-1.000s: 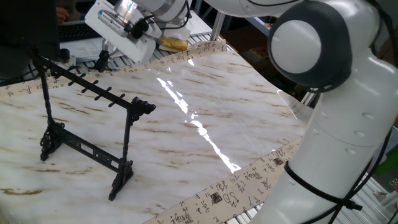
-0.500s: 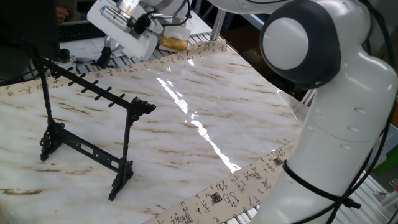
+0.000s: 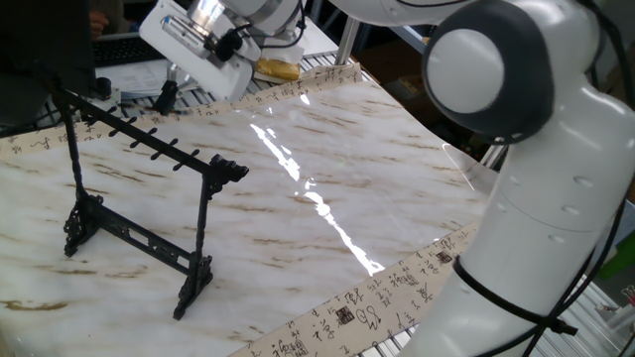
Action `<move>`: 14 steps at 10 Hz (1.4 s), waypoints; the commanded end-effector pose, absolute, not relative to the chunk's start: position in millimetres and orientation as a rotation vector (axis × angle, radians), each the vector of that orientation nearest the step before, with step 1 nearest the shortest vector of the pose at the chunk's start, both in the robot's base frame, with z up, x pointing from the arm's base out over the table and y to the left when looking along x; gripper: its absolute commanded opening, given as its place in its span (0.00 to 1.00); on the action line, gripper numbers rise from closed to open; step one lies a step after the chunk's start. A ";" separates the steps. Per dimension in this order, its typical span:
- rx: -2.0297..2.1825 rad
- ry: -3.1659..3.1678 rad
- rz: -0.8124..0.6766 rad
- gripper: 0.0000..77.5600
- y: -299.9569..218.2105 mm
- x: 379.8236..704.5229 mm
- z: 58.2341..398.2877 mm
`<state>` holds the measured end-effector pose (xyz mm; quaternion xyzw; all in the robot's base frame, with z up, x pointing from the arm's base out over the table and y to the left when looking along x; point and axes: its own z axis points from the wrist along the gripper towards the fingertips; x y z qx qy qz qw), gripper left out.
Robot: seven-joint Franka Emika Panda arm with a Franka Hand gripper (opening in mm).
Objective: Place the brush on the pen rack
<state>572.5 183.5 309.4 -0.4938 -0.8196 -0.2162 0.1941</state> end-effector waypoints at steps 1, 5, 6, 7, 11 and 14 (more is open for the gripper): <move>-1.394 -2.283 -0.605 0.02 185.7 569.9 310.9; -1.389 -2.284 -0.611 0.02 185.2 567.2 311.9; -1.389 -2.284 -0.611 0.02 185.2 567.2 311.9; -1.381 -2.288 -0.616 0.02 185.5 563.3 311.8; -1.381 -2.284 -0.624 0.02 185.8 560.4 311.9; -1.398 -2.293 -0.631 0.02 187.0 558.9 312.3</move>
